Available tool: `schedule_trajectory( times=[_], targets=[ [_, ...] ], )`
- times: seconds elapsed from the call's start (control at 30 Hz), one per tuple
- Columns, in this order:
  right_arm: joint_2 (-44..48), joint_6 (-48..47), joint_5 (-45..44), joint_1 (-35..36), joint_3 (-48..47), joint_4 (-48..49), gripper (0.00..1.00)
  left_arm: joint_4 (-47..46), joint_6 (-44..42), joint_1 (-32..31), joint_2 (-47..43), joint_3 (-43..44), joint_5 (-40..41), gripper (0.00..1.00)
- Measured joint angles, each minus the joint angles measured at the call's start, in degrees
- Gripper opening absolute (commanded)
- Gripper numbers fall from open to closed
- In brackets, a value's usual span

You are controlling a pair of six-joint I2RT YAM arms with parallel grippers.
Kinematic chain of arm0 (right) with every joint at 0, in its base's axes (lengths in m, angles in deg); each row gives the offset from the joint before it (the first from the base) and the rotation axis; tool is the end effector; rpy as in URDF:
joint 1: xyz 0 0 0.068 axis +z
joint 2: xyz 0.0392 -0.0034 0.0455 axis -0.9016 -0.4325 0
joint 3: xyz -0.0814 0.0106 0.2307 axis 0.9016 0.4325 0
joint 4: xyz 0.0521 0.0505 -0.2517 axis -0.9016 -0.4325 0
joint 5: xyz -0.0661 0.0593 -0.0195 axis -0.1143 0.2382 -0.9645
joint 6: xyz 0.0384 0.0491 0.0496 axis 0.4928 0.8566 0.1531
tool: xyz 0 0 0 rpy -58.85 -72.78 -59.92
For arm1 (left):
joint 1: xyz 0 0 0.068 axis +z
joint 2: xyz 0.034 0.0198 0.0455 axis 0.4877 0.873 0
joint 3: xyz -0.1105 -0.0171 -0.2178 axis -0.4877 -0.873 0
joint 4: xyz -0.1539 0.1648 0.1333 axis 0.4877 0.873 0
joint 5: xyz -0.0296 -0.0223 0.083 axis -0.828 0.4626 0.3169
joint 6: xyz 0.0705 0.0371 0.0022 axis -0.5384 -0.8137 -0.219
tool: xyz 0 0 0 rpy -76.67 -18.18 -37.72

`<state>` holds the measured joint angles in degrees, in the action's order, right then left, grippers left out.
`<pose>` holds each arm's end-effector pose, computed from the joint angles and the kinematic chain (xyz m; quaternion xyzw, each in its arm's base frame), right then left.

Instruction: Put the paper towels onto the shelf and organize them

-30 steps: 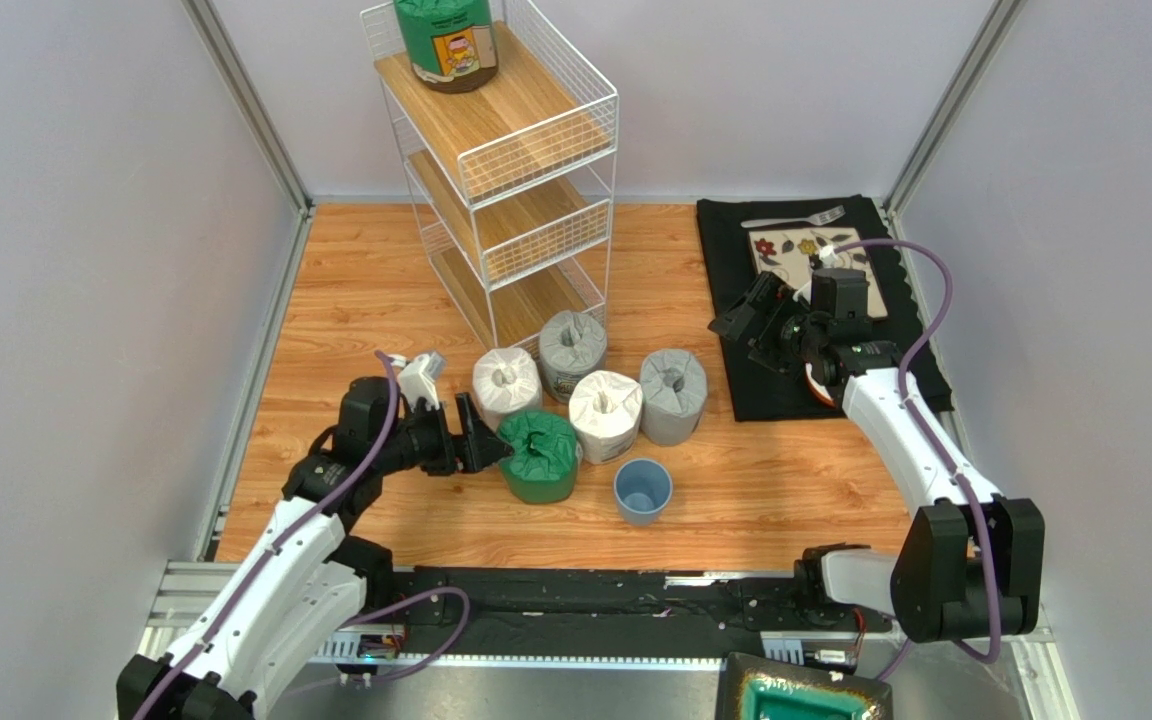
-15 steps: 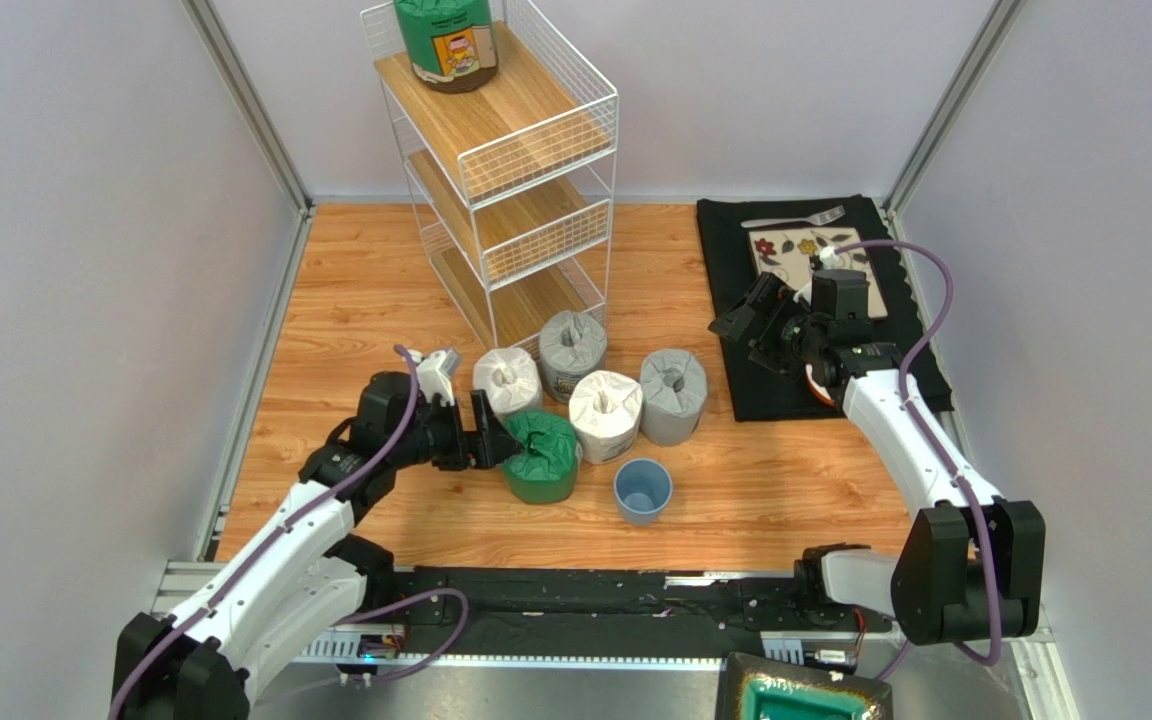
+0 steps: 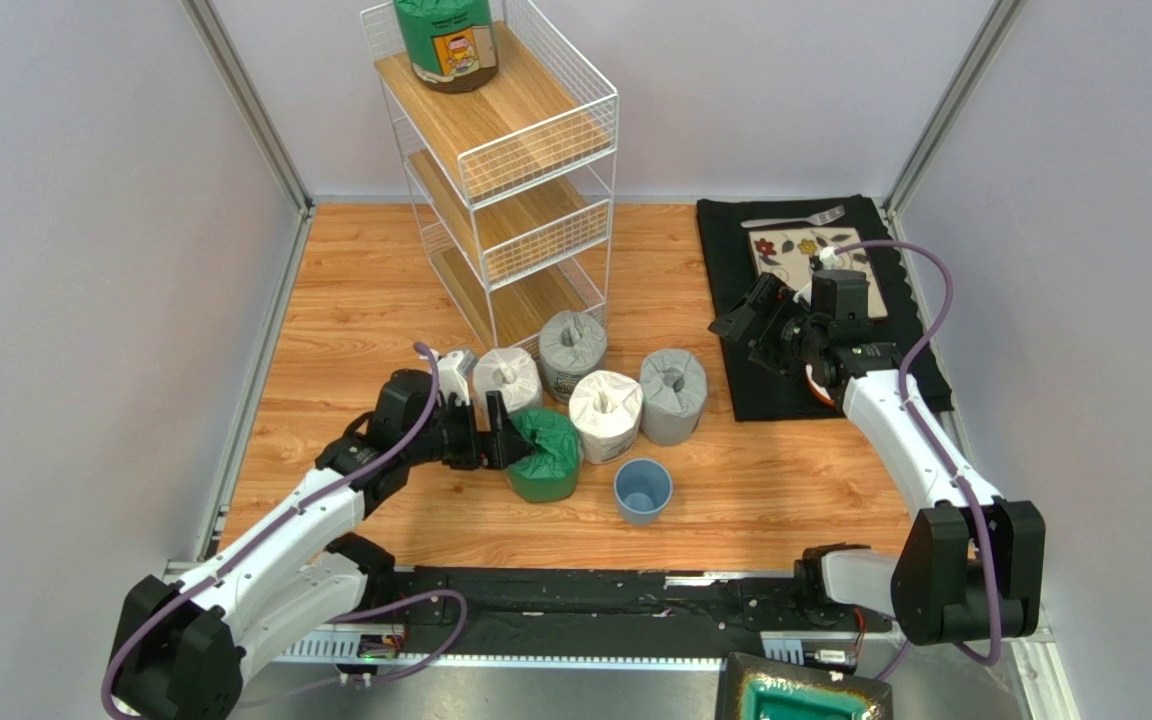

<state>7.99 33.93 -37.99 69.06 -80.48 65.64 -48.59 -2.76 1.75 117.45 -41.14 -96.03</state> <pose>0.2971 0.0439 0.2139 0.1874 0.8835 0.2659 0.3371 0.1888 -0.1237 0.1601 0.0157 0.8906 -0.3513 0.2883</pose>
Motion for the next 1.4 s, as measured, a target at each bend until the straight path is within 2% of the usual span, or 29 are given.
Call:
schedule_trajectory(
  times=[0.53, 0.93, 1.4],
  targets=[
    [0.0, 0.0, 0.0, 0.0, 0.0, 0.0, 0.92, -0.4, 2.2, -1.7, -0.4, 1.1, 7.3, 0.95],
    [0.0, 0.0, 0.0, 0.0, 0.0, 0.0, 0.92, -0.9, 2.6, -2.9, 1.1, 1.2, 9.2, 0.94],
    [0.0, -0.1, 0.0, 0.0, 0.0, 0.0, 0.92, -2.2, 2.7, -5.6, 3.3, 1.8, 10.7, 0.71]
  ],
)
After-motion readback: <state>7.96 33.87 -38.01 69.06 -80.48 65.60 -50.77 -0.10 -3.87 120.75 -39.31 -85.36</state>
